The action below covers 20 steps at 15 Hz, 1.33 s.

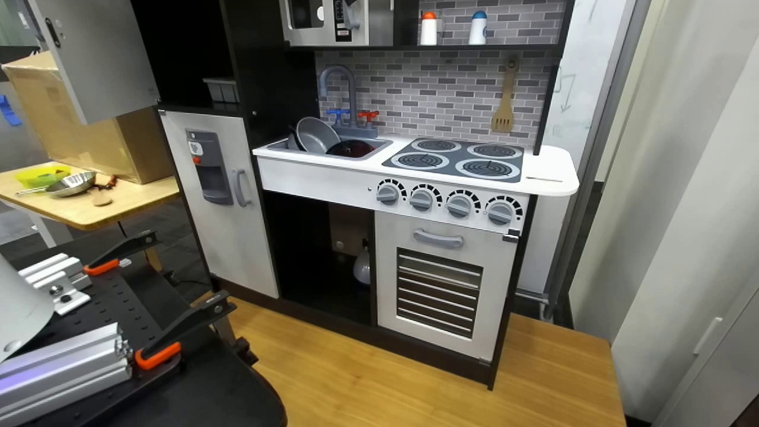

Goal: Close the microwave

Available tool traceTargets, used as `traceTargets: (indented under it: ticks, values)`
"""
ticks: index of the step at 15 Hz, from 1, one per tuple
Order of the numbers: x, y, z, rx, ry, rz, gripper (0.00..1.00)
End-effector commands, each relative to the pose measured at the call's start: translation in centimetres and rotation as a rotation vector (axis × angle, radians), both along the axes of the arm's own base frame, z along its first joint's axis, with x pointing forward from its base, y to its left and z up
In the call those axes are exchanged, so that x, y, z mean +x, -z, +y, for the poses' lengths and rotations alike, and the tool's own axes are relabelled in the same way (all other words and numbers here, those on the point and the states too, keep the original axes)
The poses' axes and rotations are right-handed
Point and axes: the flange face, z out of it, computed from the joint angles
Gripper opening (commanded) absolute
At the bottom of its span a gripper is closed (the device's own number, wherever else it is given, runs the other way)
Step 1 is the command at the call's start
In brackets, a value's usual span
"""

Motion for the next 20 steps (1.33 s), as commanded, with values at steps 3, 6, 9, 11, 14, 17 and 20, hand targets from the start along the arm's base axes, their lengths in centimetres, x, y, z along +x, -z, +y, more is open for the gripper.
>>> traceTargets:
  ticks: [3, 6, 9, 11, 14, 17, 20]
  values:
    - [4.9, 0.1, -1.9, 0.062, -0.088, 0.026, 0.05]
    - [7.5, -0.4, -2.8, 0.074, -0.147, 0.039, 0.05]
    - [9.2, -0.7, -3.2, 0.079, -0.204, 0.045, 0.05]
    - [9.9, -1.0, -3.3, 0.081, -0.236, 0.052, 0.05]
    - [10.3, -1.0, -3.5, 0.092, -0.257, 0.073, 0.05]
    - [10.3, -1.2, -3.5, 0.1, -0.276, 0.088, 0.39]
    - [10.3, -1.2, -3.6, 0.146, -0.273, 0.118, 0.48]
